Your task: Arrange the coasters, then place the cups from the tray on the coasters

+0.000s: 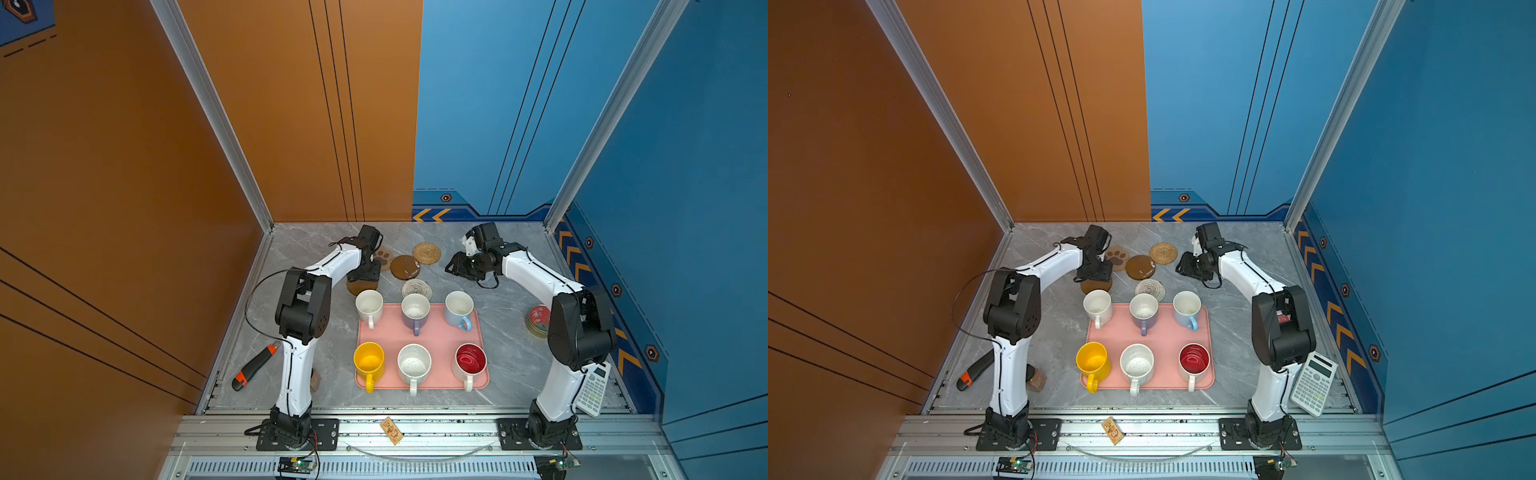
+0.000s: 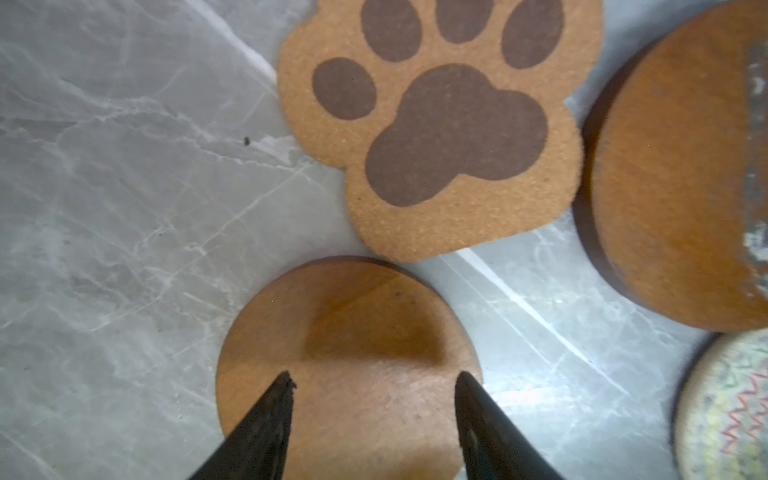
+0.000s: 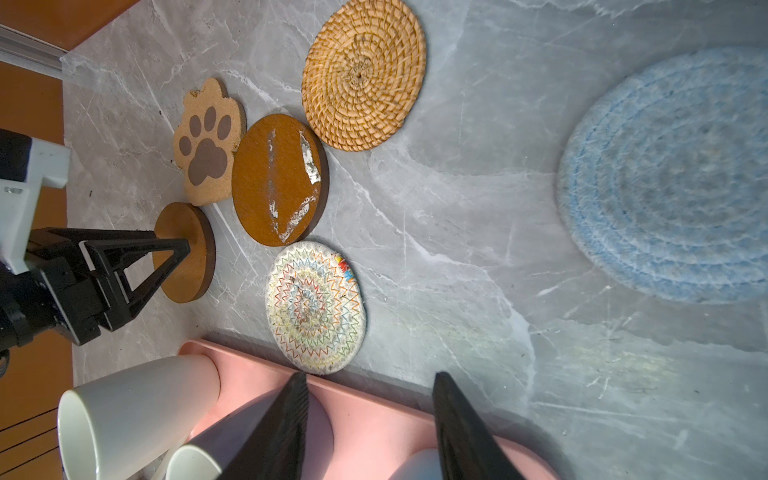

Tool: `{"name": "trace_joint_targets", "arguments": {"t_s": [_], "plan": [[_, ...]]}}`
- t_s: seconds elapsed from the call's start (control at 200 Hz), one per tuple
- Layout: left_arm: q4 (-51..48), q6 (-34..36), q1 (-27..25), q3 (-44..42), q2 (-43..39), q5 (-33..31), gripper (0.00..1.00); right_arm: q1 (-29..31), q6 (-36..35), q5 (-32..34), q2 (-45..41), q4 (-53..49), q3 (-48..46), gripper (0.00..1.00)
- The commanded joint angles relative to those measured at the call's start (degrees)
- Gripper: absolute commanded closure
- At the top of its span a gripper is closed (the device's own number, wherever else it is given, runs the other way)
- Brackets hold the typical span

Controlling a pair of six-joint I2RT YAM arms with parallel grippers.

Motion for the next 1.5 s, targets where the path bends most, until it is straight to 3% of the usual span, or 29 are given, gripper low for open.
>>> {"name": "trace_joint_targets", "arguments": {"t_s": [0.0, 0.391, 0.596, 1.116, 1.497], "plan": [[-1.6, -0.2, -0.4, 0.5, 1.1, -0.3, 0.36, 0.2, 0.4, -0.7, -2.1, 0.6, -0.9, 0.52], [-1.6, 0.5, -1.6, -2.8, 2.2, -3.7, 0.23, 0.2, 0.3, -1.1, -1.5, 0.8, -1.1, 0.52], [-1.6, 0.5, -1.5, -3.7, 3.0, -6.4, 0.23, 0.3, 0.3, -1.2, -1.4, 0.8, -1.0, 0.52], [-2.7, 1.3, 2.7, 0.7, 6.0, -9.0, 0.43, 0.3, 0.4, -1.2, -1.8, 0.7, -1.2, 0.52], [-6.2, 1.7, 4.6, 13.8, 12.1, -8.8, 0.43, 0.3, 0.4, -0.7, -3.1, 0.6, -2.1, 0.52]]}}
